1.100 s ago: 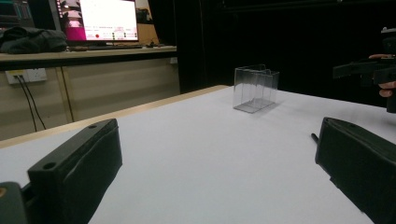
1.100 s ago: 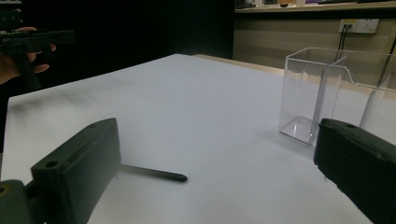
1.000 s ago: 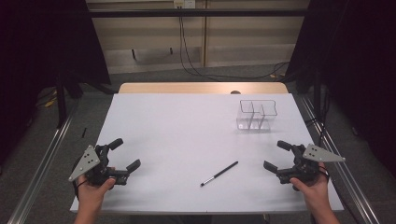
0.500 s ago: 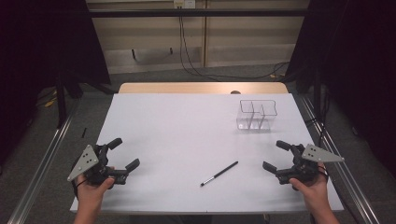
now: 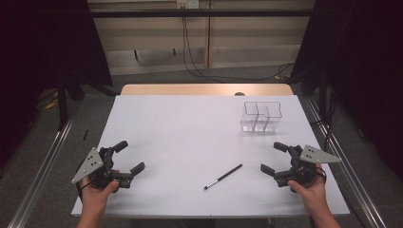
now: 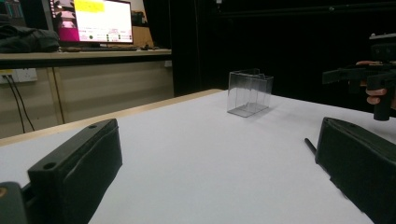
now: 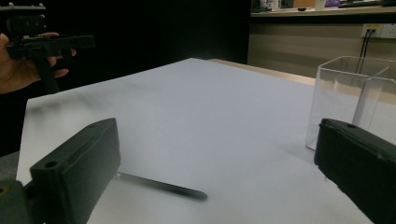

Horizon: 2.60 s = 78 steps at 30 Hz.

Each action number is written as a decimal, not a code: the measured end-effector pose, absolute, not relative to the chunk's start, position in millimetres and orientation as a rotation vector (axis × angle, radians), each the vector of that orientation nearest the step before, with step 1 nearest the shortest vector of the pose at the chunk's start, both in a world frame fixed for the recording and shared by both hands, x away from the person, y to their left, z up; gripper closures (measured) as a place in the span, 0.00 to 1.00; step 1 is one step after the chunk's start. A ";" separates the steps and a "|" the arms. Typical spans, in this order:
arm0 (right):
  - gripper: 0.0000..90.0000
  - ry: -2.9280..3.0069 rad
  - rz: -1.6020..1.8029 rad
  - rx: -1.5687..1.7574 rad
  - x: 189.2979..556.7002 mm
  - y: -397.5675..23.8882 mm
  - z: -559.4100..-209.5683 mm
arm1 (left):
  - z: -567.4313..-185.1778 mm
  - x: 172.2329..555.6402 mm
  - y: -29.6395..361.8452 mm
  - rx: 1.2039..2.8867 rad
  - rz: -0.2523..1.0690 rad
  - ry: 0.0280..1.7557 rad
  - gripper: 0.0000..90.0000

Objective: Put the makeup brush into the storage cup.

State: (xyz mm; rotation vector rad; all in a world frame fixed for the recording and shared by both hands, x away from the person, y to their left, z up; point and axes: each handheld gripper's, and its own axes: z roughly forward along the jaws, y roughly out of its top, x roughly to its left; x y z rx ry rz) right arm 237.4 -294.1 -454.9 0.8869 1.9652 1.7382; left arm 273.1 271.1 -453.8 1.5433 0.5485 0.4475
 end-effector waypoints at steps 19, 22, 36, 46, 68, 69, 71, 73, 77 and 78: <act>0.00 2.031 1.726 0.819 248.1 -271.2 -448.7 | -455.8 272.9 265.6 1.561 0.434 0.537 0.01; 0.00 2.033 1.732 0.808 250.1 -268.0 -447.7 | -455.7 272.8 265.2 1.564 0.434 0.530 0.01; 0.00 2.042 1.759 0.793 263.8 -253.3 -443.8 | -457.1 272.9 264.0 1.579 0.429 0.527 0.01; 0.00 2.068 1.766 0.772 268.7 -244.5 -442.6 | -457.9 273.2 263.4 1.576 0.428 0.531 0.01; 0.00 2.150 1.760 0.735 278.0 -222.6 -447.3 | -458.7 273.4 264.0 1.579 0.422 0.538 0.01; 0.00 2.150 1.760 0.735 278.0 -222.6 -447.3 | -458.7 273.4 264.0 1.579 0.422 0.538 0.01; 0.00 2.159 1.761 0.727 279.6 -219.4 -447.0 | -458.6 273.4 263.8 1.582 0.424 0.535 0.01; 0.00 2.167 1.757 0.723 280.7 -217.0 -447.1 | -458.6 273.4 263.8 1.583 0.423 0.533 0.01; 0.00 2.189 1.754 0.719 282.9 -211.5 -448.7 | -458.5 273.2 263.5 1.575 0.419 0.537 0.01; 0.00 2.189 1.754 0.719 282.9 -211.5 -448.7 | -458.5 273.2 263.5 1.575 0.419 0.537 0.01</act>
